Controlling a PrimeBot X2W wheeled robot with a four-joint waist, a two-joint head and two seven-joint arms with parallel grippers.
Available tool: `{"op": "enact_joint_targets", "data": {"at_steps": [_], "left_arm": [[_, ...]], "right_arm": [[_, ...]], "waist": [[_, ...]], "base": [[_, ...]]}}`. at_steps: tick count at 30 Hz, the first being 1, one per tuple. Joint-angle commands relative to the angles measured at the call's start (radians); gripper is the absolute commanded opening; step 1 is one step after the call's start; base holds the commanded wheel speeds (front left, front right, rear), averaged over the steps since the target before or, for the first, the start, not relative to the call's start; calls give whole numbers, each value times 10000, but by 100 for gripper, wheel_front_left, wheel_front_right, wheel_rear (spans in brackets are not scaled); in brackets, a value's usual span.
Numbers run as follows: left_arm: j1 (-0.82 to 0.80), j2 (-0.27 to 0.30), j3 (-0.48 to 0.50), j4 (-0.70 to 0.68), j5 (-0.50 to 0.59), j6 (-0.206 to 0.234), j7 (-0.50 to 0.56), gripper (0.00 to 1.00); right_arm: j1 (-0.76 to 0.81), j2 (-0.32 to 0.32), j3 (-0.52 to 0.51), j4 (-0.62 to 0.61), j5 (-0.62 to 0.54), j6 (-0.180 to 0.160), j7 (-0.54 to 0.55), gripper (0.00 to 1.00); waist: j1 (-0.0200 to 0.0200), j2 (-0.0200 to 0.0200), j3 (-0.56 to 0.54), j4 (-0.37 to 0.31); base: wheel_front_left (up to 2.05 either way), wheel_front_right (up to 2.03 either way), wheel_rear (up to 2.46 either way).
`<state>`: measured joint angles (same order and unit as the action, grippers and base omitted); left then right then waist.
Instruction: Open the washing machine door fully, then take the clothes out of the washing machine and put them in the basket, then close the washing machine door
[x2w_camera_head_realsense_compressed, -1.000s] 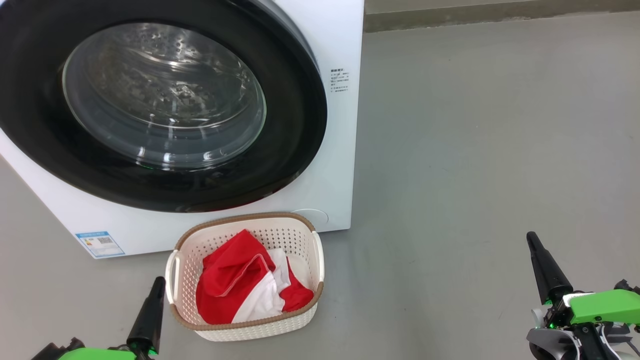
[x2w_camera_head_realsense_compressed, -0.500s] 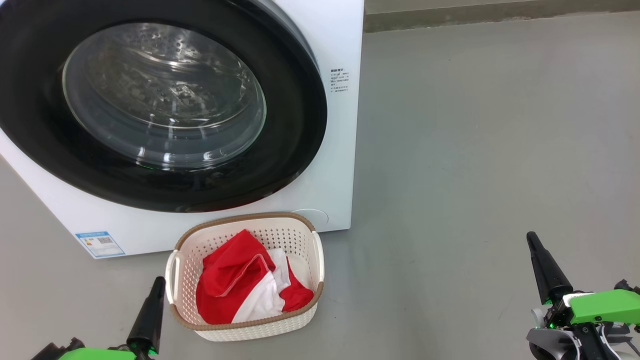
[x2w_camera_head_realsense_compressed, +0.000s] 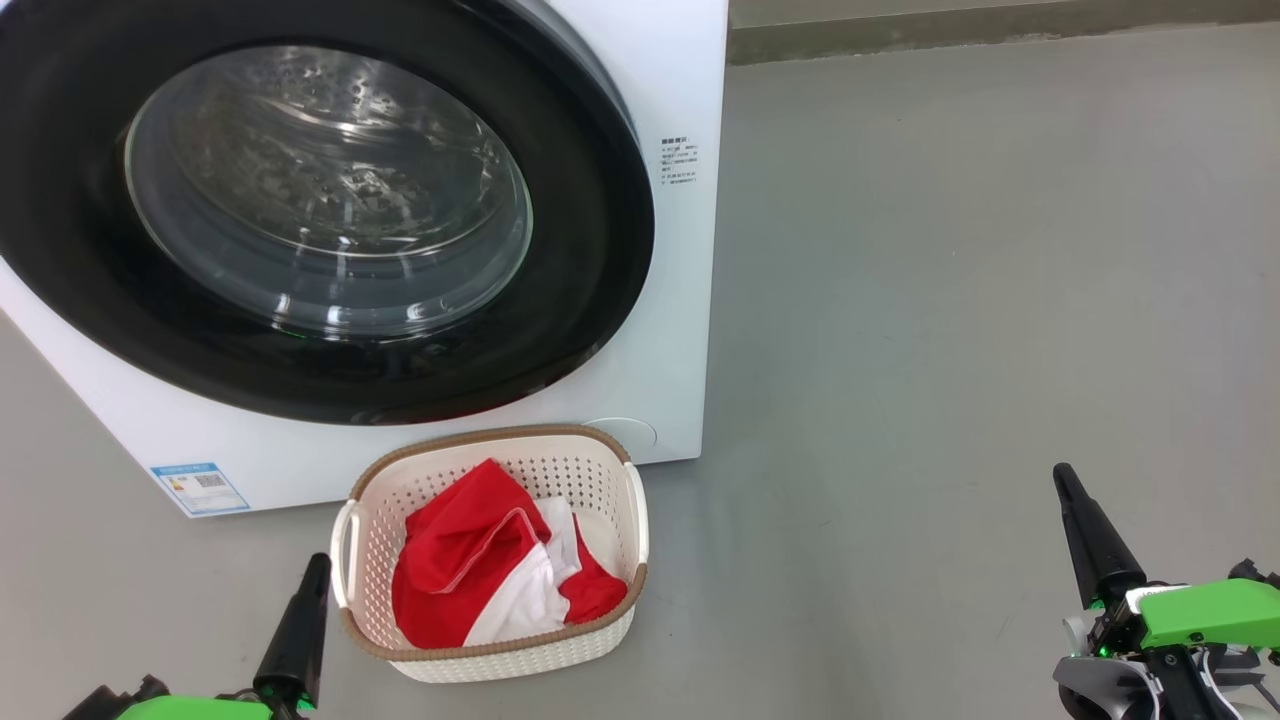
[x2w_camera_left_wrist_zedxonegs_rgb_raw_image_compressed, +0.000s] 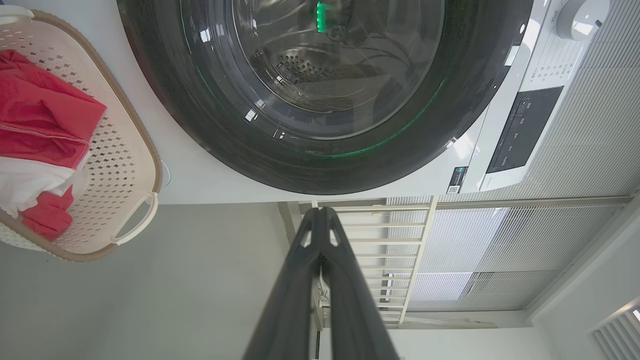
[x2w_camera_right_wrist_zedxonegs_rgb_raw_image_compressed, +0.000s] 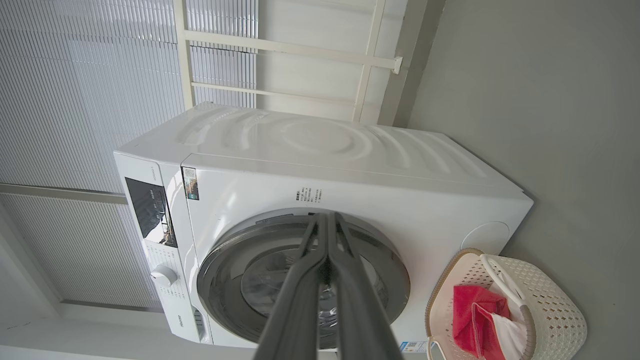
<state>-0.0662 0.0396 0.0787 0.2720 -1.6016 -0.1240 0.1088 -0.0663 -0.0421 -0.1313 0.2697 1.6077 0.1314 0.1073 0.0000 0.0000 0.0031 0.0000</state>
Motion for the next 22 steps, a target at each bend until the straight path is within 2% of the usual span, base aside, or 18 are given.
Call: {"op": "enact_joint_targets", "data": {"at_steps": [1,22], "left_arm": [[-418,106,350,-270,-71,-67,43,0],[-418,106,349,-270,-71,-67,43,0]], "right_arm": [[-417,-82,164,-249,-1,-7,68,0],[-417,-82,163,-249,-1,-7,68,0]], "waist": [[0,0,0,0],[0,0,0,0]], "base": [[0,0,0],[0,0,0]]}}
